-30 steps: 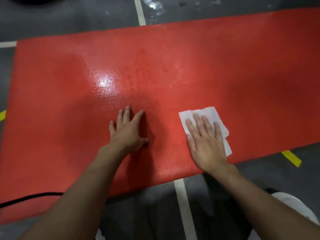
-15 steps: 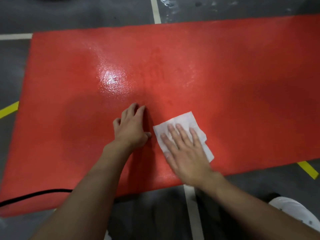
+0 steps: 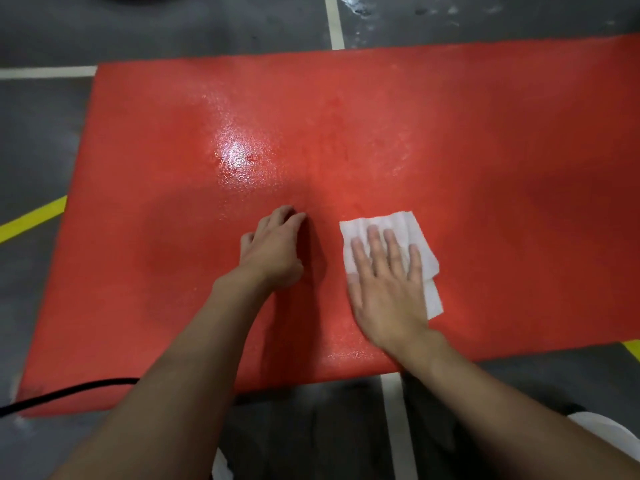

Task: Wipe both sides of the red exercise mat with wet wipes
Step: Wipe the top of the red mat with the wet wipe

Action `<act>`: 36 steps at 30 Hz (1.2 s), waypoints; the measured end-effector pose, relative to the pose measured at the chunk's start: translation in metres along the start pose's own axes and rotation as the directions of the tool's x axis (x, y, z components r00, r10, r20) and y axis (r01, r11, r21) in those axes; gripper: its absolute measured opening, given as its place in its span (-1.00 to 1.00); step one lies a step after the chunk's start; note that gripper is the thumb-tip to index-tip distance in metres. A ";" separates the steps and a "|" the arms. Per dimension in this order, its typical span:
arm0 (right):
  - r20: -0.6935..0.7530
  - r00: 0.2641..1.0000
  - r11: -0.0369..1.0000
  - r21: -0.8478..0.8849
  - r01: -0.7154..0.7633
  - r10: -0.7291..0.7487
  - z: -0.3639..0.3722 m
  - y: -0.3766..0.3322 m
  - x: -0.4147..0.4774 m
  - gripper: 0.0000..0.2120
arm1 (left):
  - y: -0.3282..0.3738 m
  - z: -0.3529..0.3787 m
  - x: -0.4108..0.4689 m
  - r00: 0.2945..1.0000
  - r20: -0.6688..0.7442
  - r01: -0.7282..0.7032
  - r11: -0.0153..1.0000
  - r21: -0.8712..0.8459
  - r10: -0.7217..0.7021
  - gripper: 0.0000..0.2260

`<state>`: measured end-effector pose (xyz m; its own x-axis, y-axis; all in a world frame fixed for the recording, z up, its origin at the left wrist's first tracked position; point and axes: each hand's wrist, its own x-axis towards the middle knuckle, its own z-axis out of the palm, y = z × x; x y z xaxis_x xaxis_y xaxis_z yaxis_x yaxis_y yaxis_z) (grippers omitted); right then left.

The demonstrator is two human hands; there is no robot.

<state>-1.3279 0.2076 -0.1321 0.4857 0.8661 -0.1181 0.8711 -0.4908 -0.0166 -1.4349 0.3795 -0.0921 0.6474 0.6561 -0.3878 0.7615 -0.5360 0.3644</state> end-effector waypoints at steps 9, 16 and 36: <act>0.001 0.998 0.998 -0.004 -0.067 0.067 -0.002 0.017 0.019 -0.44 | 0.000 -0.008 0.006 1.000 0.027 0.003 1.000 0.008 -0.003 -0.26; 0.028 0.995 0.995 0.002 0.100 -0.100 -0.010 0.044 0.038 -0.49 | 0.004 -0.014 0.019 0.999 -0.004 0.048 0.997 0.053 -0.048 -0.48; 0.006 0.993 0.993 0.007 -0.115 0.115 -0.009 0.048 0.063 -0.48 | 0.015 -0.022 0.027 0.985 -0.031 0.174 0.954 0.244 -0.172 -0.10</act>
<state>-1.2550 0.2399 -0.1317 0.5825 0.8032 -0.1248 0.8088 -0.5880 -0.0095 -1.4072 0.4008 -0.0785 0.5058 0.7543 -0.4186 0.8468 -0.5267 0.0741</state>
